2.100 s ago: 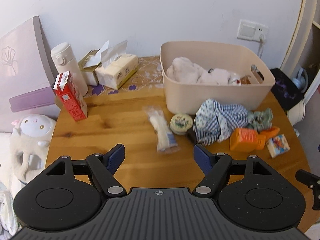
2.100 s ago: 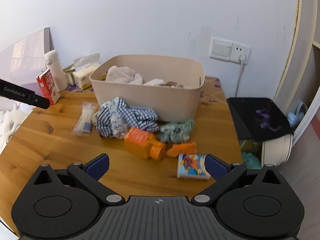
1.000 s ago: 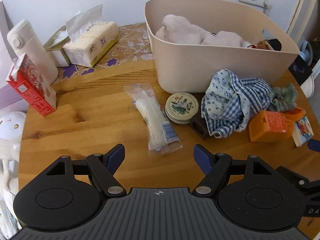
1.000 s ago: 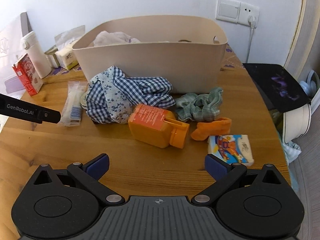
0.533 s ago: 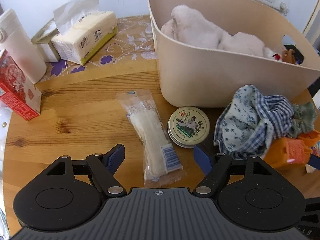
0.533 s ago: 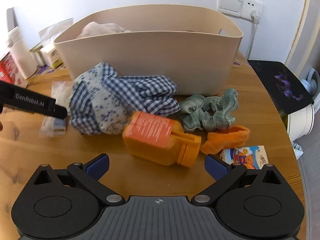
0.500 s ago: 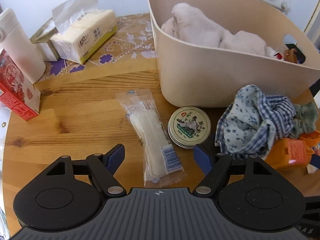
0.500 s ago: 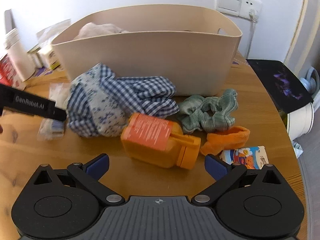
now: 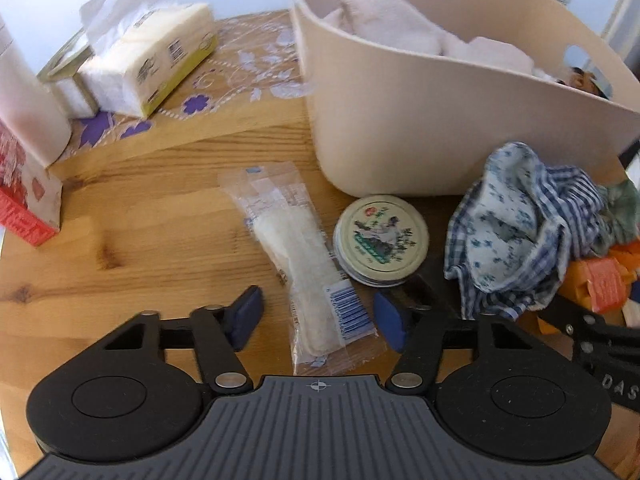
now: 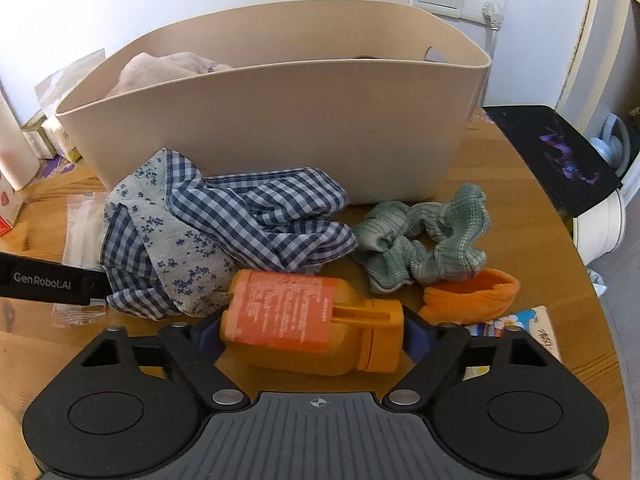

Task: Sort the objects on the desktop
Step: 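Grasp the white packet with the left tool while the right tool grasps the orange bottle, then lift the white packet and orange bottle and carry both over the basket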

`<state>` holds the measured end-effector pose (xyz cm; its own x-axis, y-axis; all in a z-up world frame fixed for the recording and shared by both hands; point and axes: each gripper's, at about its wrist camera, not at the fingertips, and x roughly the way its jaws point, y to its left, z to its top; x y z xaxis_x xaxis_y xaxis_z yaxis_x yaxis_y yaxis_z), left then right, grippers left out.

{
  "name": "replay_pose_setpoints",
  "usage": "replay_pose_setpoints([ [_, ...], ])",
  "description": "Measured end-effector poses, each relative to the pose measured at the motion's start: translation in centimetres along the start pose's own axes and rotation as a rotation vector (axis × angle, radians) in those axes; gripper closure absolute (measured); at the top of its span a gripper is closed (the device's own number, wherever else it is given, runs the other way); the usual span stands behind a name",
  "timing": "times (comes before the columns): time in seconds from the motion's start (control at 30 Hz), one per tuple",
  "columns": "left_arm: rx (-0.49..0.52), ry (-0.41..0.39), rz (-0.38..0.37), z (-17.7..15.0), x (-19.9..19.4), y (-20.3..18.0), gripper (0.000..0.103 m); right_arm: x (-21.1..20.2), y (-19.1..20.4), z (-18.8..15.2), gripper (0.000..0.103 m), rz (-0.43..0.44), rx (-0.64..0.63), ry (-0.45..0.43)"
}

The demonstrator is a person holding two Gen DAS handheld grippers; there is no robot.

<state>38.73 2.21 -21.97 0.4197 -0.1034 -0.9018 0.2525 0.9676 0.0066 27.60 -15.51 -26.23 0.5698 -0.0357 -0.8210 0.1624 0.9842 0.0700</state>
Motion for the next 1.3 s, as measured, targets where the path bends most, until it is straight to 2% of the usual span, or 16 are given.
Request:
replay_pose_setpoints([
  [0.07, 0.033, -0.012, -0.005, -0.2, -0.1, -0.5, 0.059, 0.0, 0.1, -0.1, 0.020, -0.001, -0.009, -0.002],
  [0.5, 0.041, -0.022, -0.006, -1.9, -1.0, -1.4, 0.075, -2.2, -0.7, -1.8, 0.021, 0.031, -0.010, -0.026],
  [0.83, 0.014, -0.038, 0.012, -4.3, -3.8, -1.4, 0.077, -5.3, -0.9, -2.8, 0.021, 0.067, -0.031, -0.078],
  [1.3, -0.032, -0.152, 0.029, -6.9, -10.5, -1.2, 0.078, -10.9, -1.9, -3.9, 0.021, 0.090, -0.090, -0.156],
])
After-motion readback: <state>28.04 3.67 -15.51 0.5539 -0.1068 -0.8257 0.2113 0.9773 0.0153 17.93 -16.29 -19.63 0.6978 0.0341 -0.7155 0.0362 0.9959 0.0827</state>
